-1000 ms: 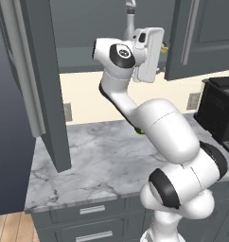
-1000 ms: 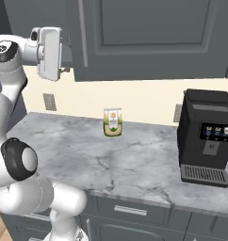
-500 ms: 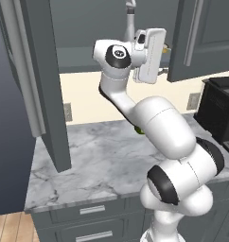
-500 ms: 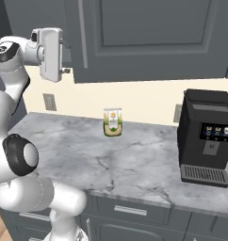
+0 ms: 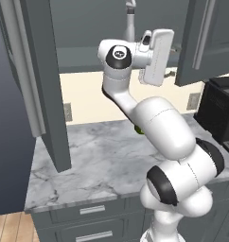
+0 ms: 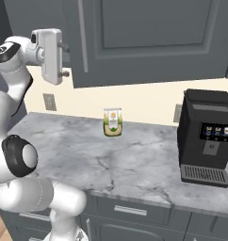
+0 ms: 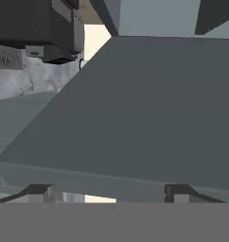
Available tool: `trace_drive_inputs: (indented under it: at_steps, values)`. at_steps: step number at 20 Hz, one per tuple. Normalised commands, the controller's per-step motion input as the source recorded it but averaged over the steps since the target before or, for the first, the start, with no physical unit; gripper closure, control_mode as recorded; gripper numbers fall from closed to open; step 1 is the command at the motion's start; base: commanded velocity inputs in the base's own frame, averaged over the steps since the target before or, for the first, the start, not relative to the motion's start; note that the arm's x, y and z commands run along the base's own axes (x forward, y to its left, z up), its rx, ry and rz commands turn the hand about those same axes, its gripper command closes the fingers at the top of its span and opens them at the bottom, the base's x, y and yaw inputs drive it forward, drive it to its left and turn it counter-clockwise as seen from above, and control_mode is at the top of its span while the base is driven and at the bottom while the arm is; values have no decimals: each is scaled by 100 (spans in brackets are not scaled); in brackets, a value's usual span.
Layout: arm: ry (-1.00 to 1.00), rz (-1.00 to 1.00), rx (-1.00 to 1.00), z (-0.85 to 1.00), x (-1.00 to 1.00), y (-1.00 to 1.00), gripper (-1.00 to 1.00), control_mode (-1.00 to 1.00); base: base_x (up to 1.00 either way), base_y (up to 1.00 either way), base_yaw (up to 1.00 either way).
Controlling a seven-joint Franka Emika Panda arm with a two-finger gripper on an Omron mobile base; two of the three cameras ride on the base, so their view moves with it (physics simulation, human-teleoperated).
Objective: Pick the spray and dish brush from the cabinet and place them on the counter.
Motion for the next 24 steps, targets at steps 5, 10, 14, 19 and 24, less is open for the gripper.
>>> trace_drive_inputs:
  at_steps: [5,10,14,19,24]
  values:
    - [-7,-10,0,0,-46,-69,-100,-100,0,0,0]
    - [-8,-4,0,0,-41,-74,-100,-100,0,0,0]
    - [-7,-1,0,0,-41,-67,-100,-100,0,0,0]
    - [-8,0,1,0,-39,-65,-100,-100,0,0,0]
    - [-10,1,1,0,-39,-67,-100,-100,0,0,0]
